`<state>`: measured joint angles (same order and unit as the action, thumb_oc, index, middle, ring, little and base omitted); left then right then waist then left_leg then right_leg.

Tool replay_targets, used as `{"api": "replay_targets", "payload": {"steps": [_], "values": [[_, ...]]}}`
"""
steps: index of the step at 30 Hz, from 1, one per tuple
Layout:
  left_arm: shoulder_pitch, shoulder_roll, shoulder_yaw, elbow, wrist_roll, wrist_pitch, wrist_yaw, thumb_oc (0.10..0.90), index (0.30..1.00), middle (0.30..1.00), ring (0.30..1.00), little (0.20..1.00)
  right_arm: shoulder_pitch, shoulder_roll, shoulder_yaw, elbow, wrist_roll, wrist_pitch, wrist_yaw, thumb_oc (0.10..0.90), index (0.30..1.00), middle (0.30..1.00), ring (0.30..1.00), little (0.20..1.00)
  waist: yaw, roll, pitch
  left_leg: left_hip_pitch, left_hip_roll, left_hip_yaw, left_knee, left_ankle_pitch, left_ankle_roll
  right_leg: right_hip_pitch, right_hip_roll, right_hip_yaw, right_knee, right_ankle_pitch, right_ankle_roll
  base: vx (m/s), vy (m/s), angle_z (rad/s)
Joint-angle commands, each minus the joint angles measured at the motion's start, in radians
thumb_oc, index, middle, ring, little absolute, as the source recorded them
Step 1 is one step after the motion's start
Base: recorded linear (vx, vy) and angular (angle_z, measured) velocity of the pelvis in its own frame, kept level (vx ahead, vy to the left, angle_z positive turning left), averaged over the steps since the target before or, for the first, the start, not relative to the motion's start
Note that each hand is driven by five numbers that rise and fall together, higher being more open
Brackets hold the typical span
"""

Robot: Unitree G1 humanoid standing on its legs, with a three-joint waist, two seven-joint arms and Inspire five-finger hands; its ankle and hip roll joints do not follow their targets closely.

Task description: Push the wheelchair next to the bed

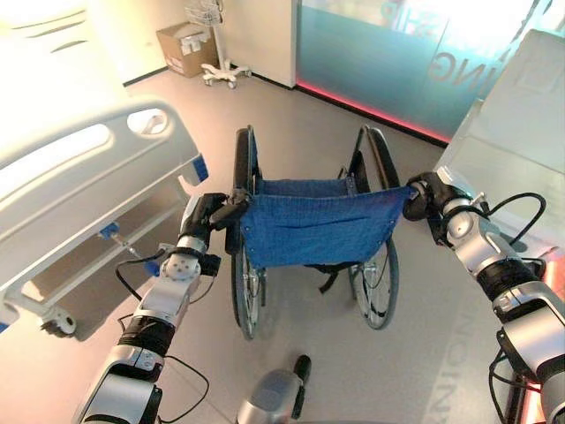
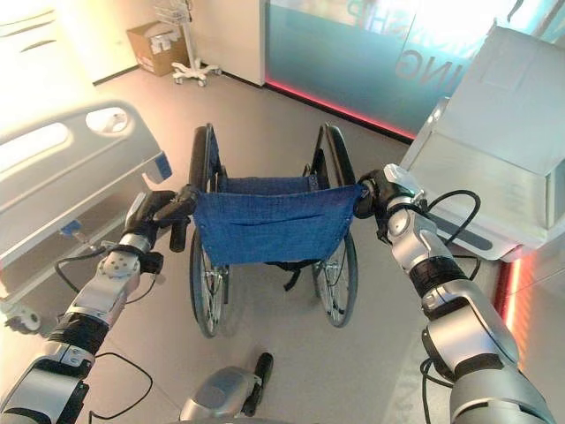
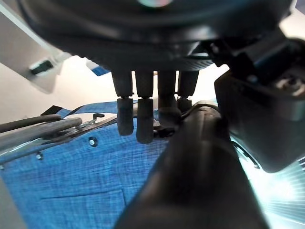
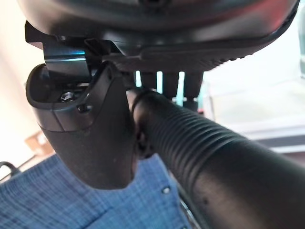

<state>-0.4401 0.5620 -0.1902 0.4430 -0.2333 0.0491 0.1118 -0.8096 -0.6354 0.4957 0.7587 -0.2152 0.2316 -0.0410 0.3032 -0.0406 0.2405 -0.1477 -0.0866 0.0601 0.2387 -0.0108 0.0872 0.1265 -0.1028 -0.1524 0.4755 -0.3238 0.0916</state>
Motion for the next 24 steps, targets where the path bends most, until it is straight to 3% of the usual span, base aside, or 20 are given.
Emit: {"api": "replay_targets", "payload": {"steps": [1,3,5,10,14,16,18,20,24], "values": [[0.075,0.015,-0.11,0.014,0.12,-0.011,-0.001,0.4,0.3,0.3,0.3,0.3,0.012,-0.034,0.024,-0.082,-0.065,-0.078,-0.054,0.4,0.3,0.3,0.3,0.3,-0.024,-0.012,-0.057,-0.006,-0.044,-0.047,-0.07,-0.007,0.016,0.004,0.036,-0.052,0.033,0.318,0.025,0.22,0.046,0.07],[0.061,0.013,-0.121,0.025,0.123,-0.019,0.005,0.4,0.3,0.3,0.3,0.3,0.002,-0.026,0.031,-0.061,-0.072,-0.075,-0.066,0.4,0.3,0.3,0.3,0.3,-0.036,-0.004,-0.044,0.016,-0.038,-0.058,-0.057,-0.02,0.013,-0.033,0.014,-0.059,-0.011,0.305,0.019,0.19,-0.037,0.03],[0.005,0.03,-0.146,0.036,0.105,-0.024,0.006,0.4,0.3,0.3,0.3,0.3,-0.043,-0.032,0.046,-0.032,-0.038,-0.076,-0.079,0.4,0.3,0.3,0.3,0.3,-0.068,0.01,-0.015,0.051,-0.029,-0.099,-0.04,-0.048,0.003,-0.148,-0.018,-0.042,-0.153,0.297,0.004,0.19,-0.151,-0.04],[-0.105,0.069,-0.168,0.053,0.071,-0.034,-0.026,0.4,0.3,0.3,0.3,0.3,-0.139,-0.037,0.095,-0.048,-0.009,-0.091,-0.062,0.4,0.3,0.3,0.3,0.3,-0.131,-0.017,0.037,0.098,-0.065,-0.174,-0.015,-0.148,-0.001,-0.294,-0.102,0.035,-0.398,0.498,0.064,0.19,-0.199,0.56],[-0.084,0.062,-0.162,0.015,0.09,-0.022,-0.035,0.4,0.3,0.3,0.3,0.3,-0.174,-0.058,0.12,-0.115,-0.024,-0.055,-0.006,0.4,0.3,0.3,0.3,0.3,-0.135,-0.038,0.036,0.111,-0.071,-0.189,0.026,-0.203,-0.004,-0.3,-0.122,0.022,-0.449,0.526,0.08,0.42,-0.225,0.64],[-0.068,0.051,-0.156,0.004,0.1,-0.022,-0.04,0.4,0.3,0.3,0.3,0.3,-0.169,-0.07,0.125,-0.136,-0.032,-0.037,0.016,0.4,0.3,0.3,0.3,0.3,-0.146,-0.047,0.04,0.124,-0.063,-0.213,0.048,-0.235,-0.002,-0.311,-0.137,0.062,-0.458,0.542,0.089,0.48,-0.352,0.2],[-0.067,0.048,-0.156,0.004,0.104,-0.029,-0.045,0.4,0.3,0.3,0.3,0.3,-0.167,-0.081,0.13,-0.141,-0.034,-0.032,0.029,0.4,0.3,0.3,0.3,0.3,-0.153,-0.051,0.045,0.13,-0.046,-0.247,0.066,-0.257,-0.008,-0.323,-0.14,0.098,-0.433,0.536,0.09,0.48,-0.482,0.36],[-0.068,0.058,-0.155,0.005,0.098,-0.038,-0.046,0.4,0.3,0.3,0.3,0.3,-0.174,-0.1,0.133,-0.146,-0.023,-0.031,0.032,0.4,0.3,0.3,0.3,0.3,-0.159,-0.056,0.043,0.115,-0.017,-0.277,0.083,-0.268,-0.022,-0.334,-0.117,0.11,-0.377,0.479,0.087,0.43,-0.536,0.59],[-0.035,0.035,-0.158,0.007,0.088,-0.005,-0.03,0.4,0.3,0.3,0.3,0.3,-0.14,-0.123,0.133,-0.21,-0.059,-0.028,0.099,0.4,0.3,0.3,0.3,0.3,-0.186,-0.041,0.028,0.202,0.11,-0.217,0.054,-0.222,-0.081,-0.326,-0.093,0.014,-0.255,0.378,0.046,0.51,-0.356,0.74]]}}
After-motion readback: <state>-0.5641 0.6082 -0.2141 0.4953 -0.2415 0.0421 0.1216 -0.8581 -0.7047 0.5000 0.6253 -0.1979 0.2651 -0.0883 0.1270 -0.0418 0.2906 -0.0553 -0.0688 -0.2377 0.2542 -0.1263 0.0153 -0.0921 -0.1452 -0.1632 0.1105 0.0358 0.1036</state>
